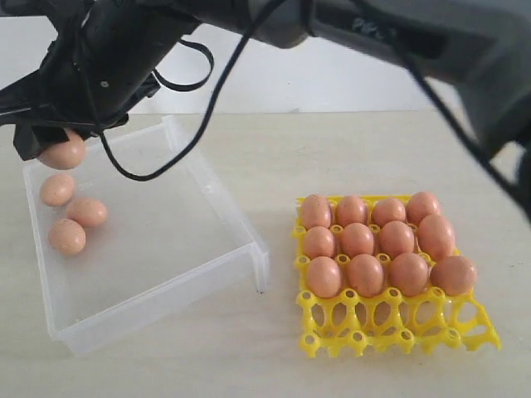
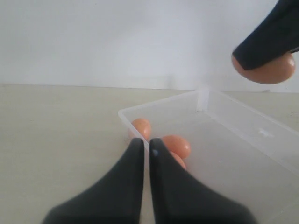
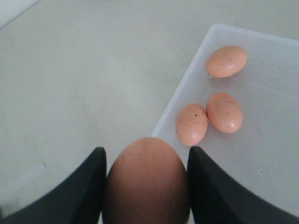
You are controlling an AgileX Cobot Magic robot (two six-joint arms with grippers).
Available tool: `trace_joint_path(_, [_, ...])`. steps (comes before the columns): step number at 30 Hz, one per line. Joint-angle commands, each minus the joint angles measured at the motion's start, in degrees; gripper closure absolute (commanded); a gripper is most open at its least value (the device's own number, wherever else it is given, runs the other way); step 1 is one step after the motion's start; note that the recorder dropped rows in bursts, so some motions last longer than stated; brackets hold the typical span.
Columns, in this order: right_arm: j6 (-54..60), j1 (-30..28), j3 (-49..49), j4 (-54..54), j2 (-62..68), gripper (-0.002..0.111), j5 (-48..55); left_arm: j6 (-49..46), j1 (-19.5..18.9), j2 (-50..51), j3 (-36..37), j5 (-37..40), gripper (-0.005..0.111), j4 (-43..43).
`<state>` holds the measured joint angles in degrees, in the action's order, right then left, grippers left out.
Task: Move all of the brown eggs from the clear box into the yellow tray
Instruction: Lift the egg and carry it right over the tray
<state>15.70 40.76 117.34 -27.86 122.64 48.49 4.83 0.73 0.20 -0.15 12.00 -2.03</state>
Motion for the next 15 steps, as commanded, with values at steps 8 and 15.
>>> trace_joint_path(8, [21.56,0.66,-59.87,-11.36,-37.54,0.109,-48.88,0.10,-0.11,-0.20,0.15,-0.14,0.103,-0.07])
trace_joint_path(15, [11.83,-4.59,-73.25,-13.83,-50.64,0.109,-57.77,0.10,-0.11,-0.20,0.15,-0.14,0.103,-0.07])
